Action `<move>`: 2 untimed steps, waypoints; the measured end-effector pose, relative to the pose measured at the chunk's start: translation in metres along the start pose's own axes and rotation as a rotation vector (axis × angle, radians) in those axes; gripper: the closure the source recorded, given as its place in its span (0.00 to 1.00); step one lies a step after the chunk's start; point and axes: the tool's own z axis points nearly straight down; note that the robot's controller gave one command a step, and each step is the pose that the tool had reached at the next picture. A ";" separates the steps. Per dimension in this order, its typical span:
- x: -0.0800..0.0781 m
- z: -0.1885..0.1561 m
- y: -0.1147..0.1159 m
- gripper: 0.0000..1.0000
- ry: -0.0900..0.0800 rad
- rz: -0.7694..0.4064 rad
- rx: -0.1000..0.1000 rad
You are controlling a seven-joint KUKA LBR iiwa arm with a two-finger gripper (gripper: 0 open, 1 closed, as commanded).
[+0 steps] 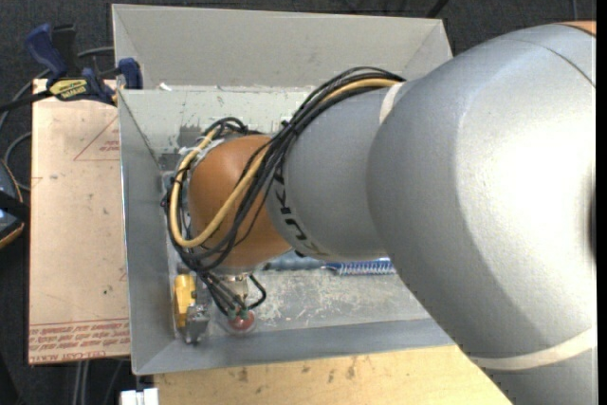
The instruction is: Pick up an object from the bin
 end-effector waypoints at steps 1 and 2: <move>0.004 -0.016 -0.001 0.00 0.008 0.157 0.003; 0.007 -0.025 -0.004 0.00 0.009 0.255 0.004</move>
Offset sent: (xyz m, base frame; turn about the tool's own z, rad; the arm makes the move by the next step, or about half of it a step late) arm -0.0043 -0.0019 0.0164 0.1589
